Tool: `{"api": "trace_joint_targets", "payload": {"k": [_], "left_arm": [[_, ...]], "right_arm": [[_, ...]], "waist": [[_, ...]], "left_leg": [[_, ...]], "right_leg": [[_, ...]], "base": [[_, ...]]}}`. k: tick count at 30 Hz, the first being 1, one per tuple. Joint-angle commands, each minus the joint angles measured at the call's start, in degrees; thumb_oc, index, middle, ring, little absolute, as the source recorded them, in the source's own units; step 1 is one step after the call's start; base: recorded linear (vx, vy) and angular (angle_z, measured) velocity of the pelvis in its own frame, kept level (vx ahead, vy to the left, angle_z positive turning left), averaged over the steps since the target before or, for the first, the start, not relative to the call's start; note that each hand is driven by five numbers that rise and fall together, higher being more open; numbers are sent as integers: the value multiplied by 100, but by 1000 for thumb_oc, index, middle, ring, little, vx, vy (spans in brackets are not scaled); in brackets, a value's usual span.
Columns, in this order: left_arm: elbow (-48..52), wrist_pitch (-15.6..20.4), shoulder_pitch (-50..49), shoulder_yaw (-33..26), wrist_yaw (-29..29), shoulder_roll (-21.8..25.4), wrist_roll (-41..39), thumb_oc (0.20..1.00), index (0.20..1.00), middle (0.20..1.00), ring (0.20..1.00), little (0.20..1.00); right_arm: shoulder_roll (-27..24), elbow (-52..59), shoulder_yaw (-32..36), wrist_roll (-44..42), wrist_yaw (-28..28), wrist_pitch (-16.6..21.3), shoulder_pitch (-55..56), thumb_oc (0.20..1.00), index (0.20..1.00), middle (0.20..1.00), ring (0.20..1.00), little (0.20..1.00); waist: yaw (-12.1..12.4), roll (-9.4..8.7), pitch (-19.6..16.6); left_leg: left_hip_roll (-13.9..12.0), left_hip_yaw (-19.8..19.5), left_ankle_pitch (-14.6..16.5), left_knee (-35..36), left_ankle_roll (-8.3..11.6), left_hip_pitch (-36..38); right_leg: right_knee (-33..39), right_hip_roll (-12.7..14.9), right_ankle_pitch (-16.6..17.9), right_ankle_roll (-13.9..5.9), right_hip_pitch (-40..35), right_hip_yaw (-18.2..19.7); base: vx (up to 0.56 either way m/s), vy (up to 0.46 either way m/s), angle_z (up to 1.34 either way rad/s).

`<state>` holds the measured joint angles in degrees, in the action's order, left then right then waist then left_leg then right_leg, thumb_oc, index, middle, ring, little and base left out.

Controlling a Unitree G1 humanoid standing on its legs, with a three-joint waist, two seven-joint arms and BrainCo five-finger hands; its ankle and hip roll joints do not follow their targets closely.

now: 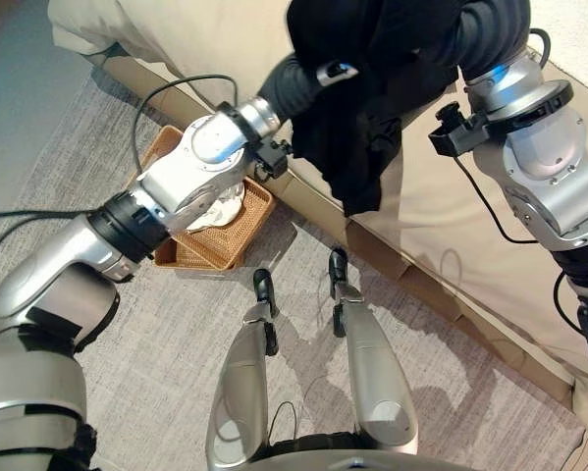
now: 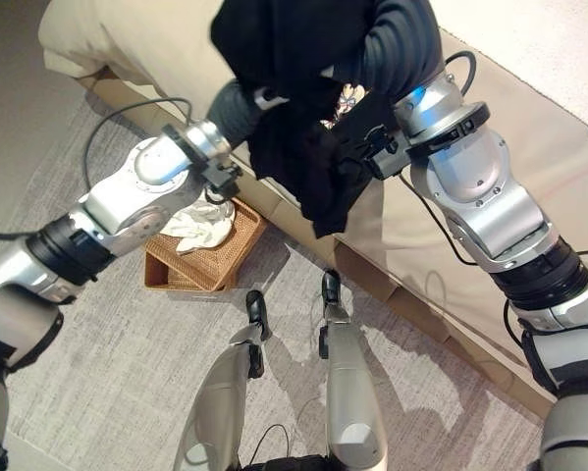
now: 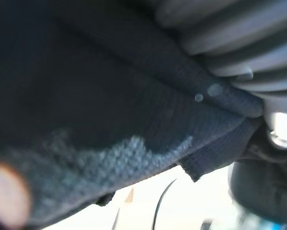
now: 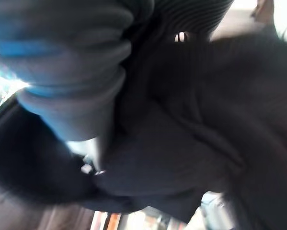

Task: Pick up clothes into the bucket

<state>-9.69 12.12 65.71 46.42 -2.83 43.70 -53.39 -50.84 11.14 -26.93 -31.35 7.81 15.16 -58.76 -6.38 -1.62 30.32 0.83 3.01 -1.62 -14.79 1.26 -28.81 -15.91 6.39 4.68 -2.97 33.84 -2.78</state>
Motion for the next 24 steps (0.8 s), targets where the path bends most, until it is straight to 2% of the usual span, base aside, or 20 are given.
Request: {"api": "trace_joint_targets", "payload": {"k": [1,6,9,10,11,12,13,17,19,21,22,23,24], "left_arm": [[342,439,-806,-1169,133,-277,-641,200,200,200,200,200],[355,609,-1979,-2574,356,-421,-941,200,200,200,200,200],[211,709,-2442,-3318,515,-443,-883,200,200,200,200,200],[126,810,-2682,-3758,605,-364,-783,200,200,200,200,200],[133,809,-2694,-3764,606,-363,-781,200,200,200,200,200],[37,890,-2863,-4131,741,-286,-578,200,200,200,200,200],[42,889,-2869,-4132,745,-286,-574,200,200,200,200,200],[-9,1066,-3212,-4844,1099,-101,-114,200,200,200,200,200],[-132,1226,-3318,-5311,1492,21,231,200,200,200,200,200],[-130,1255,-3350,-5421,1649,92,433,200,200,200,200,200],[-190,1275,-3379,-5551,1839,151,645,200,200,200,200,200],[-252,1282,-3417,-5738,2143,352,1215,200,200,200,200,200],[-234,1272,-3416,-5727,2178,349,1248,200,200,200,200,200]], "right_arm": [[474,595,408,10,45,467,80,1000,1000,1000,1000,1000],[538,408,817,67,55,342,646,1000,1000,1000,1000,1000],[627,215,1070,31,-2,238,1031,1000,1000,1000,1000,1000],[683,82,1226,-6,-45,197,1298,1000,1000,1000,1000,1000],[686,85,1223,-6,-46,196,1302,1000,1000,1000,1000,1000],[743,-70,1375,29,-80,130,1581,1000,1000,1000,1000,1000],[746,-66,1376,30,-80,128,1587,1000,1000,1000,1000,1000],[881,-271,1757,110,-183,10,2291,1000,1000,1000,1000,1000],[1075,-463,2032,294,-170,-52,2855,1000,1000,1000,1000,1000],[1152,-491,2127,382,-141,-63,3074,1000,1000,1000,1000,1000],[1280,-560,2225,466,-132,-73,3337,1000,1000,1000,1000,1000],[1459,-799,2336,667,-52,-105,3686,1000,1000,1000,1000,1000],[1469,-800,2337,674,-48,-103,3690,1000,1000,1000,1000,1000]], "waist": [[69,-246,-470],[169,-236,-459],[215,-213,-454],[241,-187,-453],[236,-187,-458],[268,-161,-452],[267,-162,-457],[320,-121,-450],[342,-108,-421],[343,-111,-413],[341,-113,-403],[341,-117,-374],[342,-124,-378]], "left_leg": [[-26,-526,156,-350,70,-135],[-7,-530,174,-377,60,-145],[5,-539,193,-431,51,-167],[16,-548,200,-445,48,-174],[17,-549,201,-445,48,-174],[26,-556,209,-471,42,-191],[26,-557,210,-474,42,-194],[46,-589,201,-471,39,-223],[66,-609,194,-471,39,-254],[69,-620,194,-470,39,-262],[74,-627,191,-470,38,-286],[71,-641,188,-479,40,-321],[72,-643,189,-479,40,-323]], "right_leg": [[-70,141,-266,-253,-363,-199],[-102,146,-288,-225,-368,-205],[-139,157,-306,-213,-355,-208],[-152,164,-322,-209,-357,-215],[-152,164,-323,-209,-358,-216],[-184,176,-337,-200,-351,-220],[-186,176,-339,-200,-348,-221],[-227,208,-364,-200,-336,-264],[-216,234,-371,-208,-329,-306],[-221,242,-374,-211,-320,-319],[-212,254,-374,-214,-316,-337],[-203,268,-371,-224,-312,-359],[-202,270,-372,-224,-312,-361]], "base": [[-19,4,-6],[-3,0,-1],[0,0,0],[0,0,0],[0,0,0],[0,0,0],[0,0,0],[0,3,1],[-5,13,6],[-3,9,7],[-2,10,7],[-2,10,7],[-2,8,7]]}}
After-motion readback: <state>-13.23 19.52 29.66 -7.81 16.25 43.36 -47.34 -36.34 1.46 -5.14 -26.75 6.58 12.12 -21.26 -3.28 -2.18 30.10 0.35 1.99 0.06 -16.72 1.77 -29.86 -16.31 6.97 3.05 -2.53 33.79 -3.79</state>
